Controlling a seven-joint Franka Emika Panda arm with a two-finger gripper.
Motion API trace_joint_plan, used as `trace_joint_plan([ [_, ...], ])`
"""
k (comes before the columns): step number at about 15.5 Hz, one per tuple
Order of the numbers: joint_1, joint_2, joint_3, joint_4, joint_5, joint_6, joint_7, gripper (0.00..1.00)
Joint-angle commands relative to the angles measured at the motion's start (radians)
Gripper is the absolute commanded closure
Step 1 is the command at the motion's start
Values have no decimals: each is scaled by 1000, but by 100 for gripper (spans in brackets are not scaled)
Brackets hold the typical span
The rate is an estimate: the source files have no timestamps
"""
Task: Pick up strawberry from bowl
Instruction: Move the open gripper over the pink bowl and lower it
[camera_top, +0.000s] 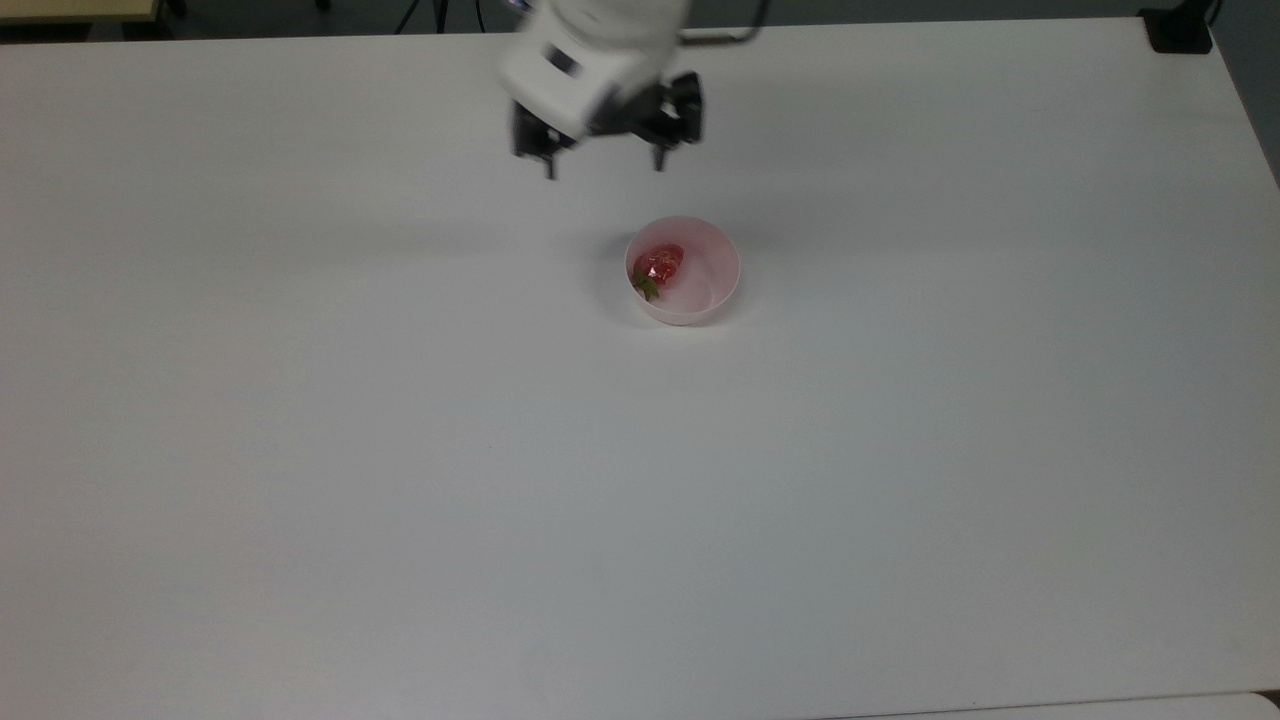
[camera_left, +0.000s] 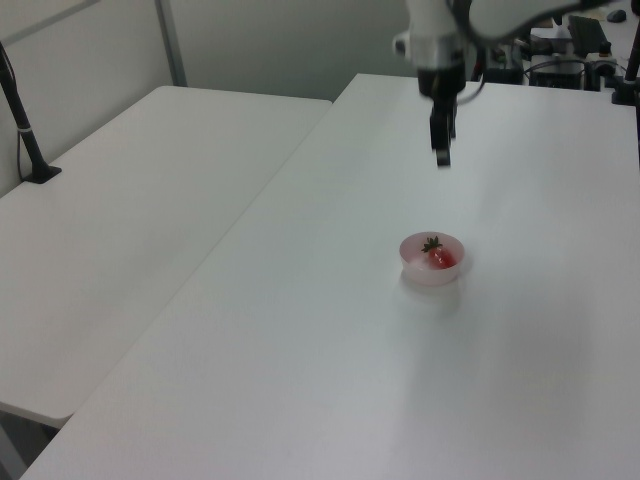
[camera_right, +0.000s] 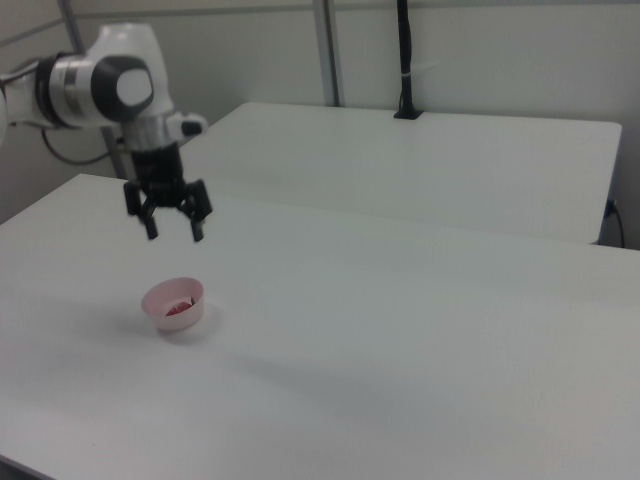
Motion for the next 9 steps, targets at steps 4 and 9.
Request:
trace_joint_plan([
  [4, 94, 143, -4, -80, 13, 202, 132, 15],
  [9, 104, 182, -3, -116, 13, 265, 134, 22],
])
